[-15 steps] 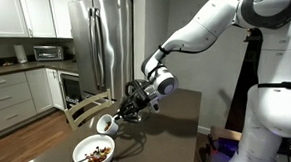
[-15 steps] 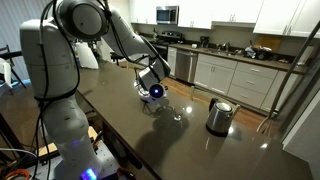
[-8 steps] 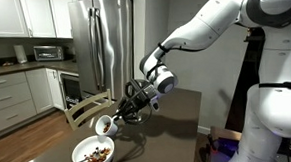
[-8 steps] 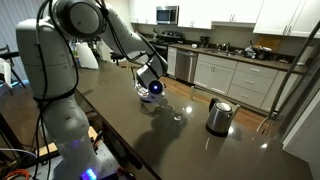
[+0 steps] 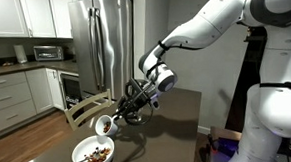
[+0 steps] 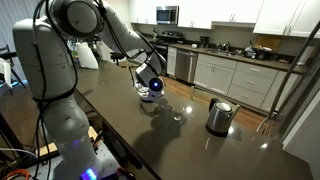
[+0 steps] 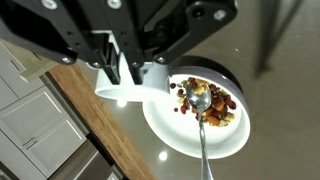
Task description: Pour the contents of the mug into the bowl
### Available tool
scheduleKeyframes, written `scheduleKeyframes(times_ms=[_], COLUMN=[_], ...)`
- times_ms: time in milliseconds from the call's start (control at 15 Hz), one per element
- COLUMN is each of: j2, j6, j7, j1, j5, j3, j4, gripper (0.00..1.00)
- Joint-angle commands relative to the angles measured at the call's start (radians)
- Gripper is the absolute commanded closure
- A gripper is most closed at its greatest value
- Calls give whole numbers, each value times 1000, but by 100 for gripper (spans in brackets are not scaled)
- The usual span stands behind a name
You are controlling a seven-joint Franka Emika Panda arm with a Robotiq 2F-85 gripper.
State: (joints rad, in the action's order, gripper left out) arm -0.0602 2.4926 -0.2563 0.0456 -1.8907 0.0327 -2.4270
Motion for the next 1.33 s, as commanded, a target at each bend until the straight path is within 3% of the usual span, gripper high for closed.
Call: scheduleKeyframes(times_ms=[0, 933, 1000, 1267], j2=[56, 66, 37, 38], j6=[58, 166, 148, 148], j7=[-10, -20, -3, -3], j1=[18, 37, 29, 32], j5=[42, 189, 175, 176], j3=[18, 49, 42, 45], j4=[-19, 14, 11, 14], gripper=[92, 92, 84, 84])
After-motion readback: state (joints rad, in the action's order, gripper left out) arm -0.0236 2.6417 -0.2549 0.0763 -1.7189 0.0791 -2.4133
